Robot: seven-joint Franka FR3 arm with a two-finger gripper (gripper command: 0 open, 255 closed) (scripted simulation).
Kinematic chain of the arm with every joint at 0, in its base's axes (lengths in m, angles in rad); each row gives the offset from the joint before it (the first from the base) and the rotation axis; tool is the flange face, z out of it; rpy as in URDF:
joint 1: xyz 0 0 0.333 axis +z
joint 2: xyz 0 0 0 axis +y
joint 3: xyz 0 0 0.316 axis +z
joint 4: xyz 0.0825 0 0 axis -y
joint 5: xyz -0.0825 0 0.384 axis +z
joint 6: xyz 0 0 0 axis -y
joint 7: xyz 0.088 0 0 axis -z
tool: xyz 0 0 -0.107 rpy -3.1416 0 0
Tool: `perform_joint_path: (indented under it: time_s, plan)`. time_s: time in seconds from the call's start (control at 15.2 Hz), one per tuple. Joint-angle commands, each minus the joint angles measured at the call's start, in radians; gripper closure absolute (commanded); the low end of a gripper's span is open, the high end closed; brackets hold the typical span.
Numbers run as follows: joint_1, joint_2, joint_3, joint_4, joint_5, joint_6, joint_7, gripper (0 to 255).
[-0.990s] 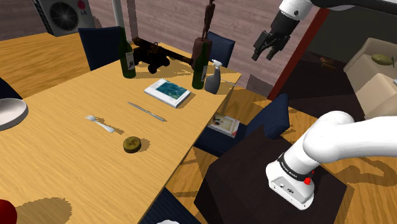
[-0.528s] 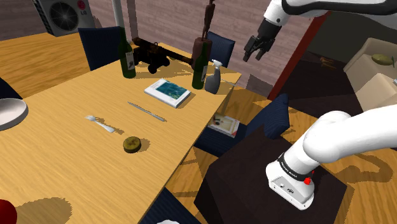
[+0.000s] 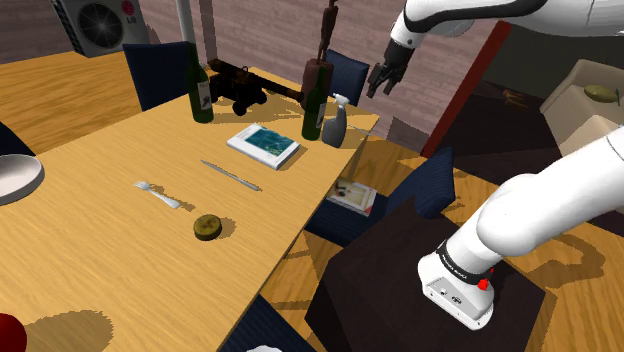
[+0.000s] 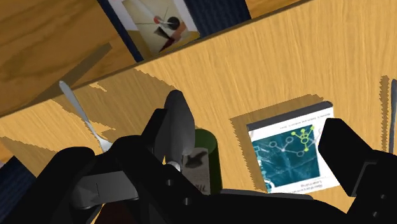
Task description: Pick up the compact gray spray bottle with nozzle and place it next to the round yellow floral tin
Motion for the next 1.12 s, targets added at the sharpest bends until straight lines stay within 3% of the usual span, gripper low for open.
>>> perform_joint_path:
  time_s: [0.0, 0.4, 0.86, 1.06]
  plan:
    - [0.004, 0.082, -0.018, 0.052, 0.015, 0.021, -0.048, 0]
    - [-0.007, 0.33, -0.052, 0.237, 0.081, 0.051, -0.191, 0]
    - [-0.056, 0.623, -0.046, 0.517, 0.155, 0.026, -0.324, 0]
    - [-0.055, 0.636, -0.043, 0.495, 0.16, 0.061, -0.327, 0]
